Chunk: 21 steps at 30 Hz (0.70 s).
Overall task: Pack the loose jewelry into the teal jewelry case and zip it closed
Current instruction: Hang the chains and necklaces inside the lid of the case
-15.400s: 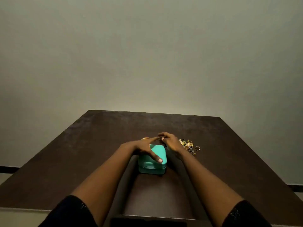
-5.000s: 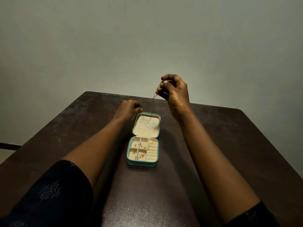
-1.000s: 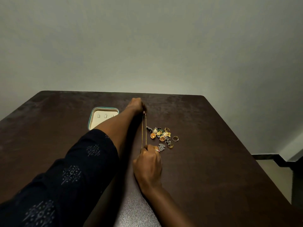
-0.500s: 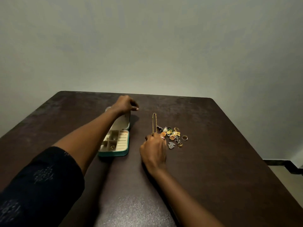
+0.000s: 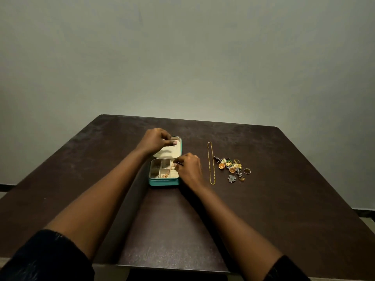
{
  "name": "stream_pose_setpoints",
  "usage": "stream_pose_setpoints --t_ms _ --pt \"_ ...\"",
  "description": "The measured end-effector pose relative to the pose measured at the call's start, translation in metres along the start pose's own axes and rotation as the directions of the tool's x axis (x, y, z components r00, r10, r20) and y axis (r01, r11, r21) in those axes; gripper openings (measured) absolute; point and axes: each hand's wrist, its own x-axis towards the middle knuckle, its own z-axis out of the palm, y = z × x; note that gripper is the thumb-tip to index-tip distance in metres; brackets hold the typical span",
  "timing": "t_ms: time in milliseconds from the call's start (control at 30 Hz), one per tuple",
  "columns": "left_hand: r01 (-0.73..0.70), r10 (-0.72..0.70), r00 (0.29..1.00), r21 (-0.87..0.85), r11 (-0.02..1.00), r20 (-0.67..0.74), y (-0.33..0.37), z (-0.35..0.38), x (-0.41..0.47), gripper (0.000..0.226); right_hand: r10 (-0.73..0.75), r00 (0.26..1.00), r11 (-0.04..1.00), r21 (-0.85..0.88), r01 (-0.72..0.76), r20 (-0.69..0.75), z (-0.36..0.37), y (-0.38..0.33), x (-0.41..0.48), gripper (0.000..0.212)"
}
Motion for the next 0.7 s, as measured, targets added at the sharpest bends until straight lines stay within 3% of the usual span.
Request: stream_pose_setpoints --t_ms 200,367,500,600,700 --pt "0.063 -0.103 0.979 0.221 0.973 0.174 -0.011 0.002 -0.017 0.025 -0.061 0.995 0.998 -0.019 0.062 0.074 0.001 -0.004 0.006 0.023" --pt "0.076 -0.194 0.933 0.36 0.93 0.303 -0.01 0.0 -0.026 0.019 -0.037 0.998 0.998 -0.058 0.04 0.042 0.003 -0.002 0.008 0.021" --pt "0.036 -0.244 0.904 0.508 0.861 0.35 -0.008 0.007 -0.03 0.029 -0.035 0.999 0.994 -0.102 0.037 0.016 0.013 0.004 0.001 0.023" --pt "0.038 -0.26 0.899 0.529 0.848 0.351 -0.003 0.01 -0.032 0.049 -0.033 0.999 0.996 -0.079 0.032 -0.015 0.018 0.004 -0.001 0.023" --pt "-0.03 -0.227 0.904 0.582 0.813 0.363 0.005 0.009 -0.036 0.053 -0.023 0.999 0.998 -0.052 0.021 -0.026 0.019 0.004 -0.001 0.021"
